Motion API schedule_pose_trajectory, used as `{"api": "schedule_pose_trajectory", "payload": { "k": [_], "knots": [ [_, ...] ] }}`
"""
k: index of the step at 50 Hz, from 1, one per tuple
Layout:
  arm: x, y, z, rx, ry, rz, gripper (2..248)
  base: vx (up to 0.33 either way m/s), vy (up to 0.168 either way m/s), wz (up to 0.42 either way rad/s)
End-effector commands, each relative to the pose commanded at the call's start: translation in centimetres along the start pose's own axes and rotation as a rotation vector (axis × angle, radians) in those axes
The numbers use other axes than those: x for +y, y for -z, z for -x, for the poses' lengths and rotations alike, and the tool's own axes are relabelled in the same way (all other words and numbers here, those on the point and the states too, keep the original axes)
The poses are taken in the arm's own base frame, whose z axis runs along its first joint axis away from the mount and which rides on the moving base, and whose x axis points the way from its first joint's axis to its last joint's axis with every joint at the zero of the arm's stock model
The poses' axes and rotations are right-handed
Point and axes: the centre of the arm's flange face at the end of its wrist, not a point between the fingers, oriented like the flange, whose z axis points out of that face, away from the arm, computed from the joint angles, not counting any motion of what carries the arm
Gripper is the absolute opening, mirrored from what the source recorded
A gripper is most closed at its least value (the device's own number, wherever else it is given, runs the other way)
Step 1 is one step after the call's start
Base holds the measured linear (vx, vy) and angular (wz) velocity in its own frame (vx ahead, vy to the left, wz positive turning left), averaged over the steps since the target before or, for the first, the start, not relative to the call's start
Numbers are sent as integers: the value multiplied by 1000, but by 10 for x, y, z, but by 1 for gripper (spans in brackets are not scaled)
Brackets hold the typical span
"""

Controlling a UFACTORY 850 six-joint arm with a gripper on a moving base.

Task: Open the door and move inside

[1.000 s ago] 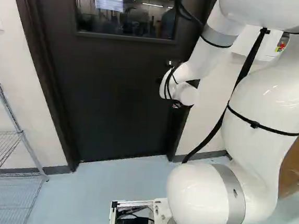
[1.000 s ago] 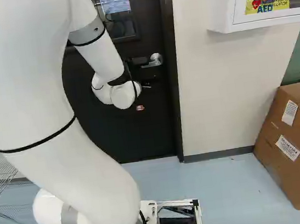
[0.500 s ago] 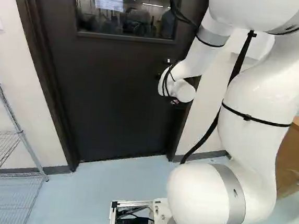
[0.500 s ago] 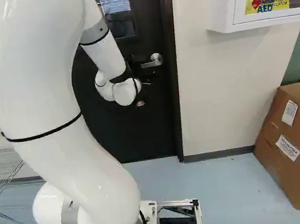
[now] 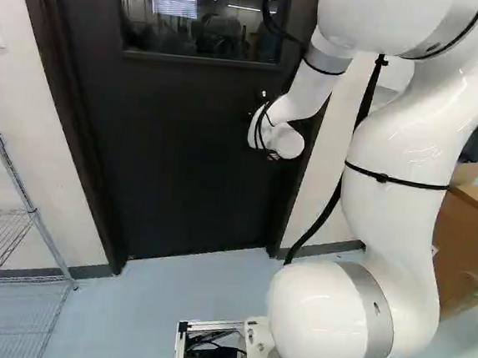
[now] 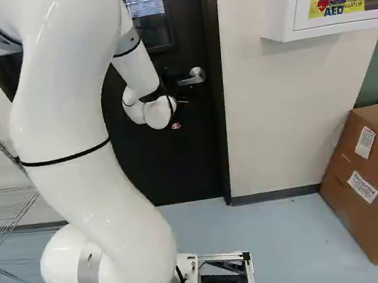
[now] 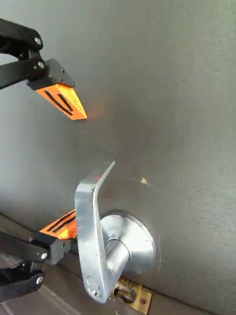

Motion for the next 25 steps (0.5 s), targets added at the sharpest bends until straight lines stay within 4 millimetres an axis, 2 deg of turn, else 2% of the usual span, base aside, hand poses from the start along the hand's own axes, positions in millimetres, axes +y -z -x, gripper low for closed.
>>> {"api": "schedule_pose_trajectory", "payload": {
  "k": [25],
  "knots": [
    [-18, -45, -1, 21, 3, -31, 247, 0, 0, 0]
  ]
}}
